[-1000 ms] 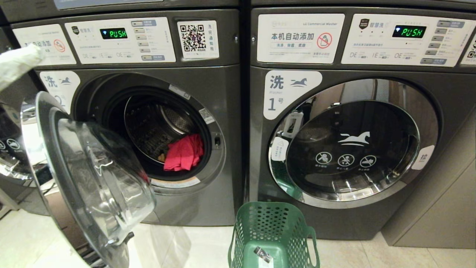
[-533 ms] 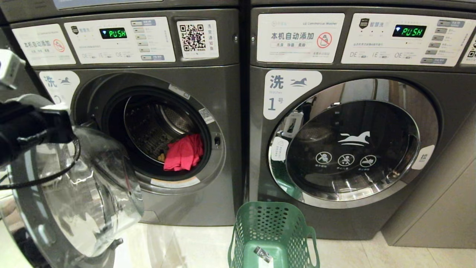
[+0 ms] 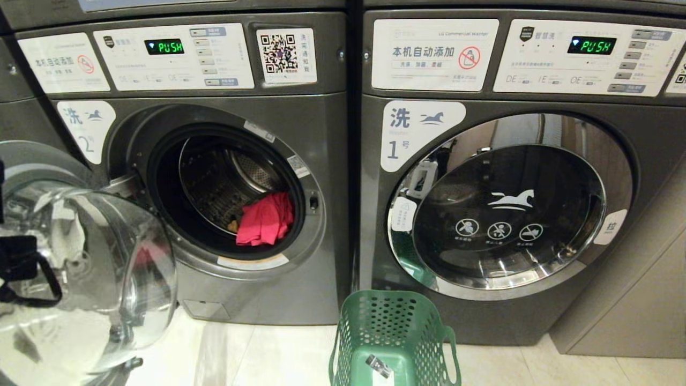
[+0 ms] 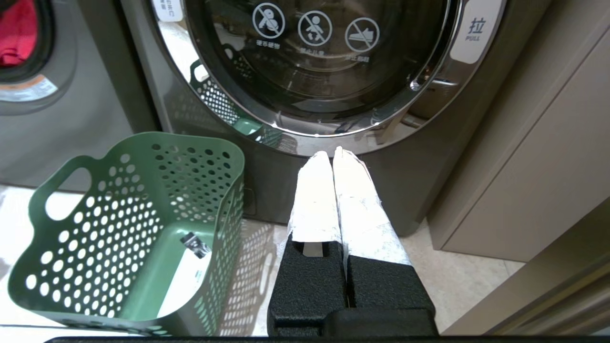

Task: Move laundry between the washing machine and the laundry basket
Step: Open the lid of the washing machine

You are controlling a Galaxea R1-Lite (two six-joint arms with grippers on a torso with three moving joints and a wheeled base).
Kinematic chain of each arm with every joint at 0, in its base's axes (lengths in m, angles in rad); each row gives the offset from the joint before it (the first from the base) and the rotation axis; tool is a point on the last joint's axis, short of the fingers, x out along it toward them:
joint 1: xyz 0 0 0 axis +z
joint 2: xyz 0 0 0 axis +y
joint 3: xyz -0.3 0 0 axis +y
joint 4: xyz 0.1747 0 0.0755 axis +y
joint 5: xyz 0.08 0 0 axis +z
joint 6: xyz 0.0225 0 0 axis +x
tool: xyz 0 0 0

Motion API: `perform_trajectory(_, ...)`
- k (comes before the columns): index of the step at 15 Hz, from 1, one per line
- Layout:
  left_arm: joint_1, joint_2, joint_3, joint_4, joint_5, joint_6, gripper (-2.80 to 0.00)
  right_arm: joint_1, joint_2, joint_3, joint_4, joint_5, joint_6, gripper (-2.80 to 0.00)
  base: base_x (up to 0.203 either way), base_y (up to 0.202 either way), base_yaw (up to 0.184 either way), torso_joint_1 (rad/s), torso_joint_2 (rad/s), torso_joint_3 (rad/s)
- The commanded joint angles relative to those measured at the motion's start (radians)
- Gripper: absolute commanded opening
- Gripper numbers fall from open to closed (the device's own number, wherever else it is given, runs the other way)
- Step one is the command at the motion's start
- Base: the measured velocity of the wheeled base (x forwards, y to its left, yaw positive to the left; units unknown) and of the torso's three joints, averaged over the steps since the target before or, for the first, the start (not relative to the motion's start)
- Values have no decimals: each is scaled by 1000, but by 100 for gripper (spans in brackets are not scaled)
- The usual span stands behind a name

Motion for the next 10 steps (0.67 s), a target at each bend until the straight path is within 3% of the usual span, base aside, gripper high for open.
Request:
perform_trajectory(1,51,6,-10,-4,8,0,-280,-1,1,0,0,0,-1,-280,0,0,0,0,0,0)
perform_trajectory(3,116,6,-35,-14,6,-1,-280,0,1,0,0,0,-1,-280,0,0,0,0,0,0)
perform_trajectory(6,114,3,-52,-105,-22,-16,-280,-1,1,0,0,0,-1,-280,0,0,0,0,0,0)
perform_trajectory(8,117,6,-57,-173,-218,-19,-280,-1,1,0,0,0,-1,-280,0,0,0,0,0,0)
perform_trajectory(10,138,1,-79,-194,-564,-45,-280,-1,1,0,0,0,-1,-280,0,0,0,0,0,0)
